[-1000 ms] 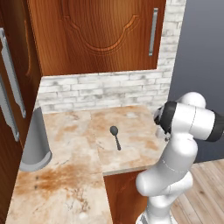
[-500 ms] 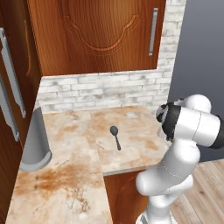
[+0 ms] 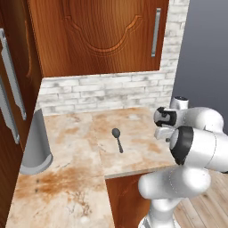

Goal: Take the fork and place it on the left side of the plate. Then take the spoon and place it on the right side of the plate. Make sure they're directly next to the plate.

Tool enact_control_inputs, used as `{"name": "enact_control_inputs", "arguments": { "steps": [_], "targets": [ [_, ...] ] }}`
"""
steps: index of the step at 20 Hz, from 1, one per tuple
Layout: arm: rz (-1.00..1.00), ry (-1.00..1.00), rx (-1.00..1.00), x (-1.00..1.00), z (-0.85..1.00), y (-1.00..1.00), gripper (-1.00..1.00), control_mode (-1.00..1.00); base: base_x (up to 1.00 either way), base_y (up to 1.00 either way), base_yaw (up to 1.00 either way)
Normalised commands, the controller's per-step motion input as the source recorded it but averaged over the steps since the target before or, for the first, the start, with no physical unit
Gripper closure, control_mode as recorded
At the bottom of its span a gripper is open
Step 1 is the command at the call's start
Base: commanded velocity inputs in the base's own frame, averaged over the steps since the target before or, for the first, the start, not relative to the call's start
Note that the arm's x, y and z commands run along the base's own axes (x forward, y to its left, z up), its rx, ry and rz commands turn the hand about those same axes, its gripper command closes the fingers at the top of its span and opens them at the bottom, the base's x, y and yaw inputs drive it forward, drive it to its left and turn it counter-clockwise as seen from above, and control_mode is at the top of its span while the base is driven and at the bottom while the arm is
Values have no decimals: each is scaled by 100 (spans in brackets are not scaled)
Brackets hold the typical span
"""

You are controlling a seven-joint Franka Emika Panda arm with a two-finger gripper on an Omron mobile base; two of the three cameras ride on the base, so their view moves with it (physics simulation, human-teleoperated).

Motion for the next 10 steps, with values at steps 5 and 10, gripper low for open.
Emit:
{"name": "enact_control_inputs", "arguments": {
  "steps": [5, 10],
  "targets": [
    [-1, -1, -1, -22, 33, 40, 100, -100, 0, 0, 0],
    [0, -7, 1, -15, 38, 39, 100, -100, 0, 0, 0]
  ]
}}
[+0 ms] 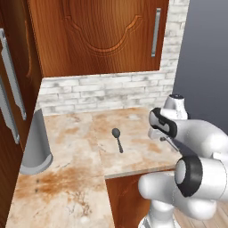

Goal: Take the fork and place it on the left side of the plate. Then take the spoon and place it on the right side of the plate. Make sure they're directly next to the plate.

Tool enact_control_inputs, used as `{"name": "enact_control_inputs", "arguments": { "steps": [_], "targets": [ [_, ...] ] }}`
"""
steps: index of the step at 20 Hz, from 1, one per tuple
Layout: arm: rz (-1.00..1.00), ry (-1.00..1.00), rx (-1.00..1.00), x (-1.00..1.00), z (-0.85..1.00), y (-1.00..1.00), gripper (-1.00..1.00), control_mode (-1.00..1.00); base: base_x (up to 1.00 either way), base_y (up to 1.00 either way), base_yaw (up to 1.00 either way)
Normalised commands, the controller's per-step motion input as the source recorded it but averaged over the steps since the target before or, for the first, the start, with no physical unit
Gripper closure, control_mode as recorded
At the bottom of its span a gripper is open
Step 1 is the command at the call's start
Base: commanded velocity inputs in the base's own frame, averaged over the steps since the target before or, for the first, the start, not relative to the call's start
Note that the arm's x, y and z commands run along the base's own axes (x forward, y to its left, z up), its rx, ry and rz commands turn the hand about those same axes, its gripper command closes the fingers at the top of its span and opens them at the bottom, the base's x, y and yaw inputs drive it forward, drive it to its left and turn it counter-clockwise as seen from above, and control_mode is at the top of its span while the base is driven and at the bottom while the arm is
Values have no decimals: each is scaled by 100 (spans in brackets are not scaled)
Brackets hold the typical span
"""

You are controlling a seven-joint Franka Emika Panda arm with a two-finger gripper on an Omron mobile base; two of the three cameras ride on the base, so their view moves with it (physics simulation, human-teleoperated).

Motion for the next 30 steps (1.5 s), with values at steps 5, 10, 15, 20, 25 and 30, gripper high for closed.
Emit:
{"name": "enact_control_inputs", "arguments": {
  "steps": [5, 10, 15, 20, 25, 30],
  "targets": [
    [0, -8, 0, -2, 29, 44, 100, -100, 0, 0, 0],
    [0, -6, -1, -1, 22, 40, 100, -100, 0, 0, 0],
    [0, 0, -1, 2, 4, 4, 100, -100, 0, 0, 0],
    [0, 0, 0, 0, 0, 0, 100, -100, 0, 0, 0],
    [0, 0, 0, 0, 0, 0, 100, 100, 0, 0, 0],
    [0, 0, 0, 0, 0, 0, 100, 100, 0, 0, 0]
  ]
}}
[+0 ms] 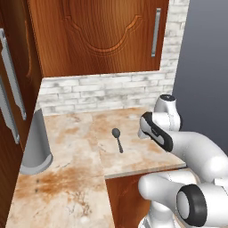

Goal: Take the fork and place it on the left side of the plate. Then take the spoon and place it on the right side of the plate. Make sure they're directly next to the plate.

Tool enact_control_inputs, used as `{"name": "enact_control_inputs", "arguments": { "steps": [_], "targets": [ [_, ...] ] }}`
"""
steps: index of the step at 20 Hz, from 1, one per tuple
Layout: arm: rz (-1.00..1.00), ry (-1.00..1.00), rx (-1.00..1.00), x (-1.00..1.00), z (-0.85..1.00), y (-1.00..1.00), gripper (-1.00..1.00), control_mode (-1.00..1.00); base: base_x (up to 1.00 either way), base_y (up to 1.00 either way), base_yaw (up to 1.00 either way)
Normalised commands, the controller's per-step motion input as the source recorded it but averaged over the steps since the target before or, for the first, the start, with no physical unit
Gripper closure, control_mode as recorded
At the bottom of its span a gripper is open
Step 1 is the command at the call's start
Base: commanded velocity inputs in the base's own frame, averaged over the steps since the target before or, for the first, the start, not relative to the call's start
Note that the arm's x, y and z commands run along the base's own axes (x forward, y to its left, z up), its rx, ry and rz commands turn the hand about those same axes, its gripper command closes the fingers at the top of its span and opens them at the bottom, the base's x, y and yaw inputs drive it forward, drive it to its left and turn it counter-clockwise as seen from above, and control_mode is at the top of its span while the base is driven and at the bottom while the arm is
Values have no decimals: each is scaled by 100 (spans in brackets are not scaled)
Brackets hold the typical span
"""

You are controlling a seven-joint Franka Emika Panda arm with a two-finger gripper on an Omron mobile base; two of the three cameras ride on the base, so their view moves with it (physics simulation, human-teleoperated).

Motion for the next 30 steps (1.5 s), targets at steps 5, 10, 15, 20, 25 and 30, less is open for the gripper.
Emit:
{"name": "enact_control_inputs", "arguments": {
  "steps": [5, 10, 15, 20, 25, 30],
  "targets": [
    [0, 0, 0, 0, 0, 0, 100, 100, -42, 0, 0],
    [0, 0, 0, 0, 0, 0, 100, 100, -35, -21, -21],
    [0, 0, 0, 0, 0, 0, 100, 100, 10, -50, -36],
    [0, 0, 0, 0, 0, 0, 100, 100, 7, -39, -54],
    [0, 0, 0, 0, 0, 0, 100, 100, 4, -2, -85],
    [0, 0, 0, 0, 0, 0, 100, 100, 1, 0, -94]
  ]
}}
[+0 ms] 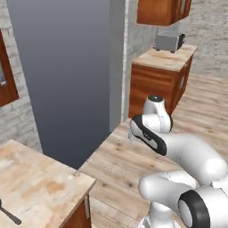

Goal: Take the fork and place it on the left side of the plate. Then take the spoon and place it on the right side of the plate. Make sure they're directly next to the plate.

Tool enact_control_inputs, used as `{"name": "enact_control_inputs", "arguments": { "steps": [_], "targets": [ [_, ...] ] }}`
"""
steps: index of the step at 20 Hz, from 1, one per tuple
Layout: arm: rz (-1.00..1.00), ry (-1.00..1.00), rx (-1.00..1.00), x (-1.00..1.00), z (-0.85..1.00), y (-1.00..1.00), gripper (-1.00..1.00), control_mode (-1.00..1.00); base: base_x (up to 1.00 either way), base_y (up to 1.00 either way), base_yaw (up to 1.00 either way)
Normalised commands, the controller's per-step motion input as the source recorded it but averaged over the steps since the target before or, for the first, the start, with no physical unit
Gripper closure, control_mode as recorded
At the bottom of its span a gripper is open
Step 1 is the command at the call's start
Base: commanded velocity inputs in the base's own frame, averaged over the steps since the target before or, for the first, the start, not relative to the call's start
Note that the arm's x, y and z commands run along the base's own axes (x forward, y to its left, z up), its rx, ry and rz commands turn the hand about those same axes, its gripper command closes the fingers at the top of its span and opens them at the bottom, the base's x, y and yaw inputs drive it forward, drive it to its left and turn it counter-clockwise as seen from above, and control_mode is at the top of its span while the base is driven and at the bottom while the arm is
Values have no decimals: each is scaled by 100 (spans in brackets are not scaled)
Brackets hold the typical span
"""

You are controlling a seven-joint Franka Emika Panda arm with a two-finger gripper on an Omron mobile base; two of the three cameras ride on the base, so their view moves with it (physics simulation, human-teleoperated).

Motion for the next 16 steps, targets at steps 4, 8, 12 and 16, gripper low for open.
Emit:
{"name": "enact_control_inputs", "arguments": {
  "steps": [4, 8, 12, 16],
  "targets": [
    [0, 0, 0, 0, 0, 0, 100, 100, 0, 1, -98],
    [0, 0, 0, 0, 0, 0, 100, 100, 0, 1, -98],
    [0, 0, 0, 0, 0, 0, 100, 100, 0, 1, -98],
    [0, 0, 0, 0, 0, 0, 100, 100, 0, 1, -96]
  ]
}}
